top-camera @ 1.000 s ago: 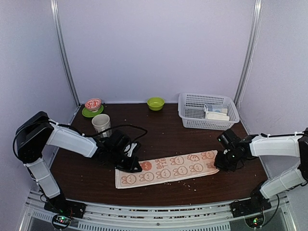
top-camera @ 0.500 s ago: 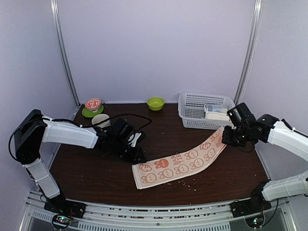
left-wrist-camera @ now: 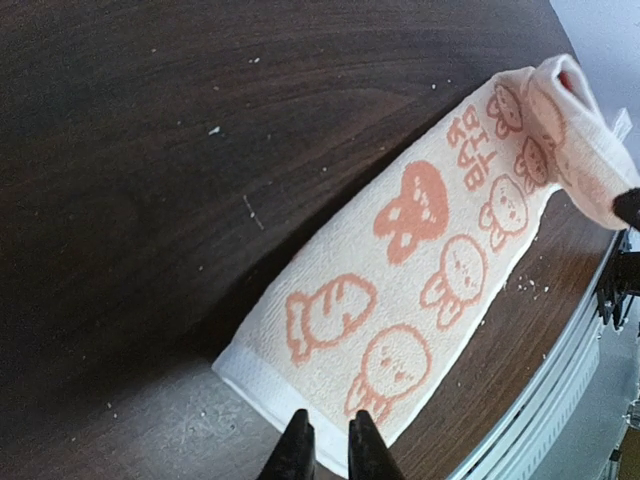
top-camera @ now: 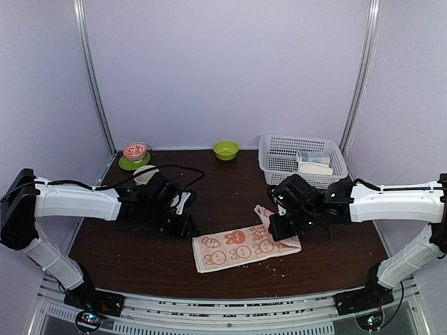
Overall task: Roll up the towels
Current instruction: Pick up the towel from the center of the board, then fold the towel at the center of the board.
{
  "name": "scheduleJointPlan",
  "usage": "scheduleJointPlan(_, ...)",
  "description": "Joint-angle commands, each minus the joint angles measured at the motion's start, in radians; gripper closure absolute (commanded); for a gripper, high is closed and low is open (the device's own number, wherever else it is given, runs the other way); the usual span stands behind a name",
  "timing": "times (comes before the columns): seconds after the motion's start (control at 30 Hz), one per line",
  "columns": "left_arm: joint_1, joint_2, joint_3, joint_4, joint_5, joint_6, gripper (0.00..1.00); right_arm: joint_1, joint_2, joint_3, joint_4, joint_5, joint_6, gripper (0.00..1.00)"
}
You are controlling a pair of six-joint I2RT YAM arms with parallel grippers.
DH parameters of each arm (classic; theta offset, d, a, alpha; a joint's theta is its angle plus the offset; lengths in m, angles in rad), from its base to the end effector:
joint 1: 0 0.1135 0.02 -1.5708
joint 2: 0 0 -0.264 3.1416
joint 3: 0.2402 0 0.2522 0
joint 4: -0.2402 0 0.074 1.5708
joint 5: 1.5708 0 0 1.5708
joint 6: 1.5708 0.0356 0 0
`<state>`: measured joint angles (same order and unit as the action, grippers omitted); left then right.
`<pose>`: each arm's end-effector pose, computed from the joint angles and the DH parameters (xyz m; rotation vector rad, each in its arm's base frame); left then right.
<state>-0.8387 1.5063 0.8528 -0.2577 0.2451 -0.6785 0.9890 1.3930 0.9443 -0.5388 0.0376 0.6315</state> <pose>0.1944 -0.2293 0.1899 0.3286 2.6744 -0.8746 0.1552 0.2335 0.2297 -0.4583 2.6211 0.5442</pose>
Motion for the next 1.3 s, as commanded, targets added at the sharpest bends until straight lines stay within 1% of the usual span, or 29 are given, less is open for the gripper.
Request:
scheduleJointPlan(0.0,-0.002,-0.063,-0.071,0.008,-0.072,-0.042,0.88,0.072,0.109,0.084,0.121,-0.066,-0.008,1.0)
scheduleJointPlan(0.1,-0.002,-0.083,-0.112,0.025,-0.084,-0.059,0.88,0.098,0.173,0.122,0.136,-0.07,-0.002,1.0)
scheduleJointPlan(0.23,-0.002,-0.106,-0.145,0.036,-0.089,-0.072,0.89,0.112,0.218,0.16,0.145,-0.065,0.012,1.0)
scheduleJointPlan(0.57,-0.002,-0.143,-0.169,0.016,-0.12,-0.07,0.89,0.171,0.339,0.311,0.111,-0.083,-0.007,1.0)
scheduleJointPlan(0.73,-0.002,-0.147,-0.182,0.024,-0.117,-0.073,0.89,0.2,0.409,0.347,0.106,-0.095,0.004,1.0)
scheduleJointPlan(1.27,-0.002,-0.147,-0.201,0.028,-0.119,-0.082,0.9,0.235,0.527,0.448,0.068,-0.127,-0.018,1.0)
